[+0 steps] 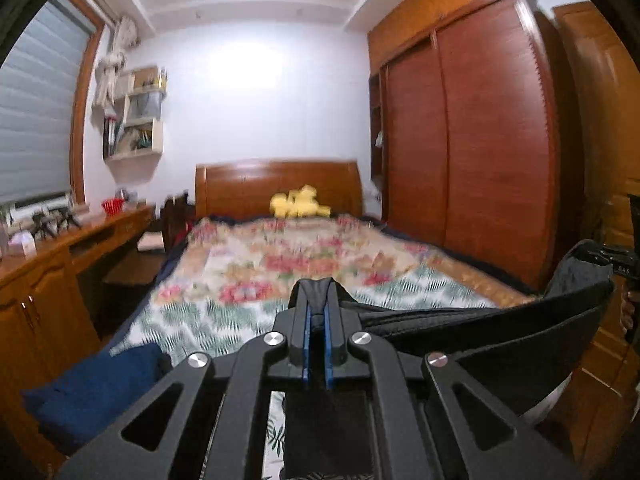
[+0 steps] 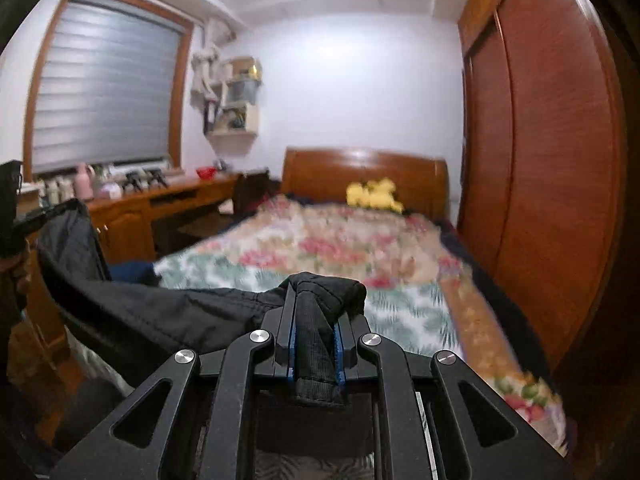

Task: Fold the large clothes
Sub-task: 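Lift the hem with both tools, fold it onto the collar, and open both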

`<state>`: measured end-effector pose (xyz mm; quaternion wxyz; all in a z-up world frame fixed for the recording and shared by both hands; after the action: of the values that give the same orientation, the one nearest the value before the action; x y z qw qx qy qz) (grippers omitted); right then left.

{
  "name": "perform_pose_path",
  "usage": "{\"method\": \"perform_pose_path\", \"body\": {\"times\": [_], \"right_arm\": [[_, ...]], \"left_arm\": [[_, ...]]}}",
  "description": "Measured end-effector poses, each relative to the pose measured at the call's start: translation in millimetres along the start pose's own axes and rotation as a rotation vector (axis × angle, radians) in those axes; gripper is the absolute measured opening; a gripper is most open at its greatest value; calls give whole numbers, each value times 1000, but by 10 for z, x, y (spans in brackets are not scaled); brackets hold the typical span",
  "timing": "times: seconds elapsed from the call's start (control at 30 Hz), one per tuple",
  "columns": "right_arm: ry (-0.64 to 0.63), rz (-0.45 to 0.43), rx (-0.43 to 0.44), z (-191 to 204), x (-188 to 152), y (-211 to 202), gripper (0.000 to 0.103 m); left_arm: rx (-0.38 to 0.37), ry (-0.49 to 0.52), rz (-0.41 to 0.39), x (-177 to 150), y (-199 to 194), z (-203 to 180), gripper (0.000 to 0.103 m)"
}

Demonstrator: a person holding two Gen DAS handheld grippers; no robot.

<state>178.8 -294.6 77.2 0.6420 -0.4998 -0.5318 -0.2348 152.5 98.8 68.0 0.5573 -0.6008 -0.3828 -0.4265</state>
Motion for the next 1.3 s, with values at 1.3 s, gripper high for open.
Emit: {"method": "perform_pose_path", "body": {"times": [1.3], "right_arm": [[54,421,-191,-1030,-1614,3211,27]], "left_arm": [[-23,-12,289,-1099,2414,78,9]]}}
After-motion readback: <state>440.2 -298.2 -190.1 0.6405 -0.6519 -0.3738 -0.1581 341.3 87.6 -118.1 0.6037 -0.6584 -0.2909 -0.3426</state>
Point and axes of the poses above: each gripper's, at about its wrist camera, not at the fingertips, and y roughly the way its jaws point, z to its left, x to its top, the point moved 10 cm from there along y, roughly the way its jaws point, and after that the axes turned 5 degrees about z, right-handed, at the moved point
